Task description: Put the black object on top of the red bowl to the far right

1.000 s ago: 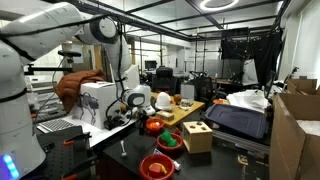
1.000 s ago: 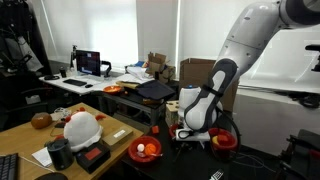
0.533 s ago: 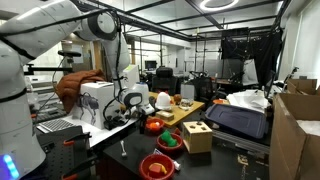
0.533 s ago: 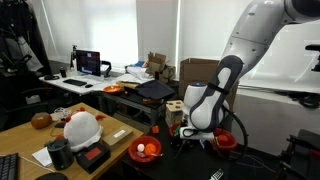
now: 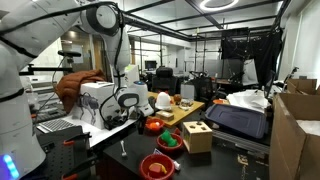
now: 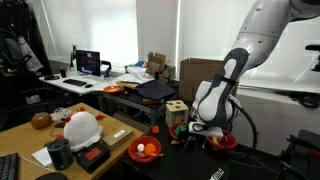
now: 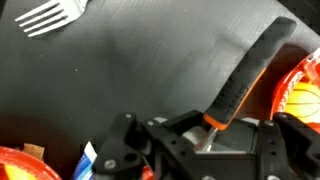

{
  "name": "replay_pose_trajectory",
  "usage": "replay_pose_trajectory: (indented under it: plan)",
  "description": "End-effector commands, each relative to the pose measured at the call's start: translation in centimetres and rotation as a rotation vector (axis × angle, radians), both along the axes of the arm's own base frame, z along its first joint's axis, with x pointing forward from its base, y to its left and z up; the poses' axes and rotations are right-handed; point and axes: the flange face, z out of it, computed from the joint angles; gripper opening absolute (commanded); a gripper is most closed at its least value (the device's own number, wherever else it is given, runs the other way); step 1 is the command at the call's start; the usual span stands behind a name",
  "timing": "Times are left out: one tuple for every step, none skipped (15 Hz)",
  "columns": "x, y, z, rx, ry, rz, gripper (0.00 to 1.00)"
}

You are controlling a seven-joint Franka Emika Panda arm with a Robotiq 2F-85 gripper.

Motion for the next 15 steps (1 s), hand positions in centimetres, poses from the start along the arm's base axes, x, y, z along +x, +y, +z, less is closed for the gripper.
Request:
replay_pose_trajectory:
  plan:
    - [-1.0,-2.0,1.7,0.052,-0.006,-0.033,0.00]
    - [-1.1,-2.7,1.7,0.067,-0.002,-0.048,0.00]
    - [-1.1,-3.3,1.7,0.077,0.000,-0.068,0.00]
    - [-1.2,-4.1,1.8,0.085,0.000,-0.091,0.00]
    - [-1.4,-4.8,2.0,0.093,0.002,-0.110,0.00]
    - [-1.6,-5.4,2.2,0.097,0.000,-0.127,0.00]
    - [-1.9,-6.1,2.5,0.098,0.000,-0.149,0.00]
    - [-2.3,-6.5,2.9,0.101,-0.007,-0.165,0.00]
    - [-2.8,-6.8,3.3,0.098,-0.013,-0.180,0.00]
    - [-3.1,-7.2,3.8,0.094,-0.023,-0.197,0.00]
    - [-3.4,-7.3,4.3,0.090,-0.035,-0.203,0.00]
    - [-3.8,-7.3,4.9,0.083,-0.051,-0.201,0.00]
    - [-4.1,-7.2,5.5,0.075,-0.063,-0.200,0.00]
    - [-4.7,-7.0,6.2,0.066,-0.075,-0.195,0.00]
    - [-5.0,-6.9,6.8,0.061,-0.084,-0.192,0.00]
